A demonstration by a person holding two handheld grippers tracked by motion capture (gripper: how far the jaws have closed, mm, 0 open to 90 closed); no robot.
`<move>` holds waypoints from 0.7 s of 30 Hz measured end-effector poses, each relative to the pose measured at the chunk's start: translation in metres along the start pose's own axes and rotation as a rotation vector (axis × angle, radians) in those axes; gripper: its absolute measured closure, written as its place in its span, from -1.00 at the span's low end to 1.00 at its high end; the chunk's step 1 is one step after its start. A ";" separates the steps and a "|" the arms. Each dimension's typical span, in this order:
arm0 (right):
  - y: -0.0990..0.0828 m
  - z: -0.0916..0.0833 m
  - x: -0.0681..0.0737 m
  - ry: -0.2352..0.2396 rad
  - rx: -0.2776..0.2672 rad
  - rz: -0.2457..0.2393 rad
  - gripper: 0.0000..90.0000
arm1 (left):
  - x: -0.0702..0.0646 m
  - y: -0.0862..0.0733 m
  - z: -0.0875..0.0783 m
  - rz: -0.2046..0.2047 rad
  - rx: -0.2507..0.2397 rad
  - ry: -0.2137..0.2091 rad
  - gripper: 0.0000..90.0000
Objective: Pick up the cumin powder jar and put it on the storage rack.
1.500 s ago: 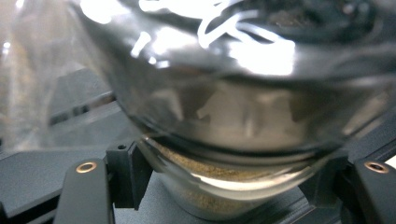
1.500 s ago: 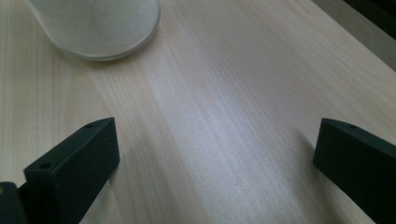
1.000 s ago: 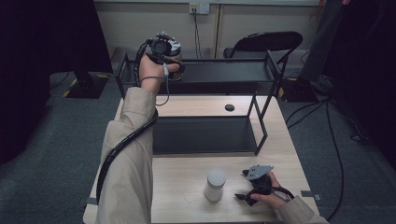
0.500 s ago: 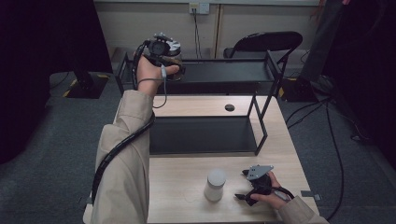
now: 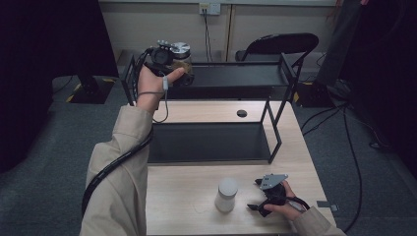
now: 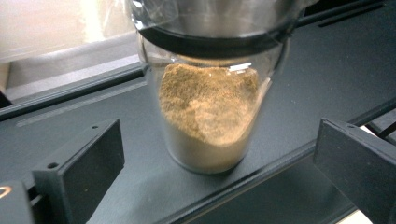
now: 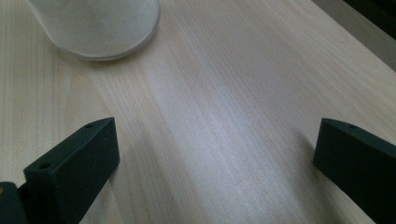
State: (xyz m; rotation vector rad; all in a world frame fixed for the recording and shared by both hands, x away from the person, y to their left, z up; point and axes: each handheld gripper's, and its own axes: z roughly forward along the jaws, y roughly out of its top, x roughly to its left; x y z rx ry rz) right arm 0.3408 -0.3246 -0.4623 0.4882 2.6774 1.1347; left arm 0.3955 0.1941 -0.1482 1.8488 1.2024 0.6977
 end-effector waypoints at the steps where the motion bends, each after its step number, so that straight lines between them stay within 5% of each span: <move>1: 0.000 0.000 0.000 0.000 0.000 0.000 -1.00 | -0.001 -0.001 -0.001 0.003 0.000 0.001 -0.98; 21: 0.000 0.000 0.000 -0.001 -0.002 0.001 -1.00 | -0.004 -0.042 -0.022 0.050 -0.048 -0.061 -0.98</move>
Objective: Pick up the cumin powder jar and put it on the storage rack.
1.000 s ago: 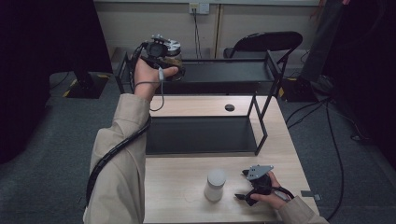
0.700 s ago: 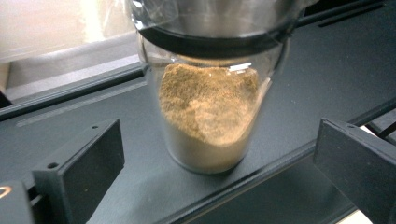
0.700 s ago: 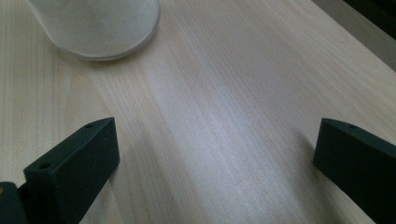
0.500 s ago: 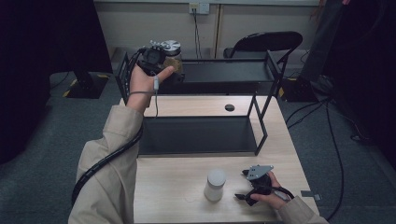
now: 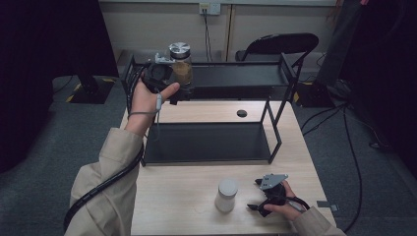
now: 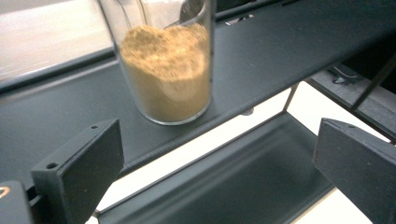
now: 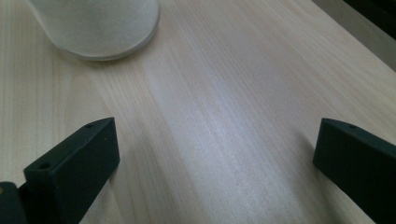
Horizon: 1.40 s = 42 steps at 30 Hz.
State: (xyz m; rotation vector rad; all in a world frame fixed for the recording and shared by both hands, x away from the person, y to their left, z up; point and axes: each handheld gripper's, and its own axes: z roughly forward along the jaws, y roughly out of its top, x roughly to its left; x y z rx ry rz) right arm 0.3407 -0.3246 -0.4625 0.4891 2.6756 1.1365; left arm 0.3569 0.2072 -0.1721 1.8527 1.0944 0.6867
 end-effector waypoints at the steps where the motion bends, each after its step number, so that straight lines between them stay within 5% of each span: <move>1: 0.000 0.000 0.000 0.000 0.000 0.000 -1.00 | 0.000 -0.002 -0.001 0.002 0.001 -0.005 -0.98; 18: 0.000 0.000 0.000 0.000 0.000 0.000 -1.00 | 0.002 -0.043 -0.005 0.001 0.000 -0.041 -0.98; 42: 0.000 0.000 0.000 -0.002 -0.002 0.000 -1.00 | 0.001 -0.124 -0.005 0.004 -0.013 -0.109 -0.98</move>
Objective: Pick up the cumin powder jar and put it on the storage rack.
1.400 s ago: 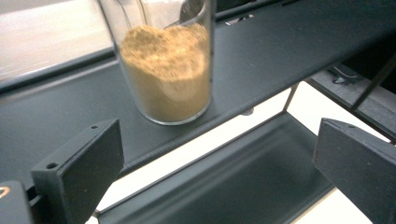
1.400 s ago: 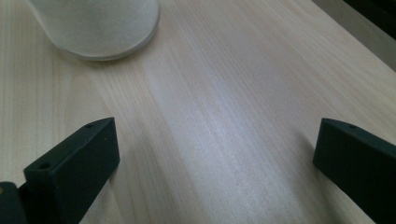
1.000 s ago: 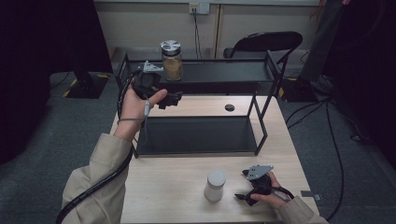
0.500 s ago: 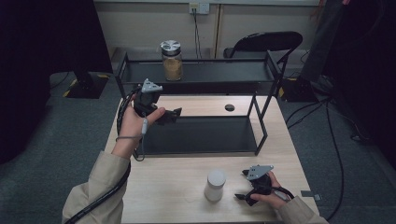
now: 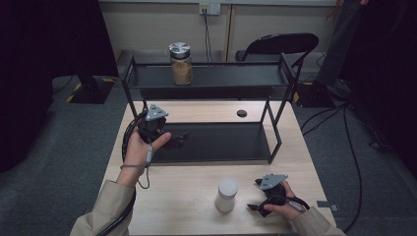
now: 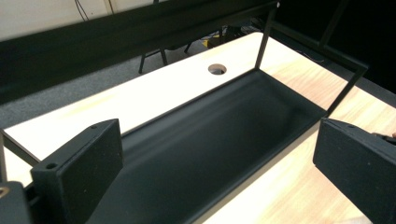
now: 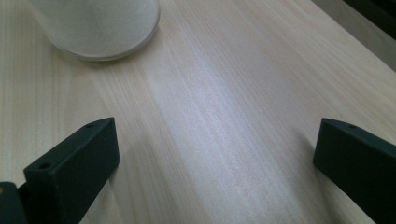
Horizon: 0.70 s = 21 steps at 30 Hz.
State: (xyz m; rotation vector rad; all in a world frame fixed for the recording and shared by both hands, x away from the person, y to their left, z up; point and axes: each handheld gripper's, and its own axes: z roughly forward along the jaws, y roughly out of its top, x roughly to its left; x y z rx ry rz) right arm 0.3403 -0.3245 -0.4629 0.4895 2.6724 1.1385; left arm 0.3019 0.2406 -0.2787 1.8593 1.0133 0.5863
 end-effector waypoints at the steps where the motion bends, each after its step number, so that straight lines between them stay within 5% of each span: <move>1: 0.000 0.000 0.000 0.000 0.000 0.000 -1.00 | 0.000 -0.004 0.000 -0.005 -0.003 0.001 -0.98; 21: 0.000 0.000 0.000 0.000 0.002 0.002 -1.00 | 0.007 -0.076 -0.001 -0.040 0.043 -0.016 -0.98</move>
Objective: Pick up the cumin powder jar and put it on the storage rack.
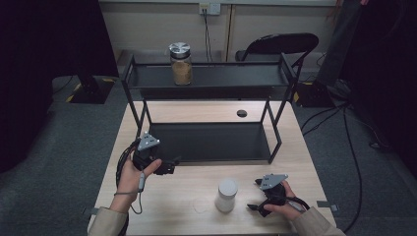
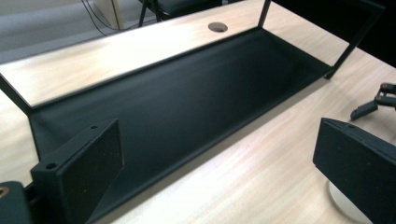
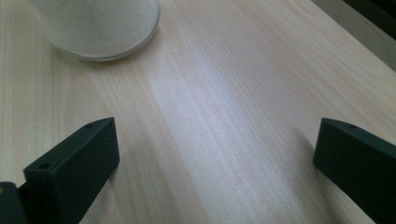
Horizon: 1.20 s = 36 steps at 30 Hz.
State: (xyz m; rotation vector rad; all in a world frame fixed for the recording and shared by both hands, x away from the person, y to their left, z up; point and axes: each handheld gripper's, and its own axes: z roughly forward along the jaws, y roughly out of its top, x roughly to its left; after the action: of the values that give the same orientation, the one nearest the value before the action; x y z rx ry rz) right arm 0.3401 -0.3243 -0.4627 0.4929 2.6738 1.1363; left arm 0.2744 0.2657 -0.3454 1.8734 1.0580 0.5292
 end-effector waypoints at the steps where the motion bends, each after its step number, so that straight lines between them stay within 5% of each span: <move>1: 0.000 0.000 0.000 0.000 0.000 0.000 -1.00 | 0.000 -0.004 0.001 -0.008 -0.002 -0.001 -0.98; 17: 0.000 0.000 0.000 -0.001 0.000 0.001 -1.00 | 0.011 -0.059 0.003 -0.051 0.016 0.007 -0.98; 36: 0.000 0.000 0.001 -0.003 0.000 0.002 -1.00 | 0.019 -0.101 0.011 -0.073 0.073 0.007 -0.98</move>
State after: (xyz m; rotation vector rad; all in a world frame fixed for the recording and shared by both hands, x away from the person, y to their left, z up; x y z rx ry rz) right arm 0.3395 -0.3241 -0.4628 0.4964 2.6715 1.1352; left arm 0.2468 0.2999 -0.4394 1.8897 1.1595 0.4605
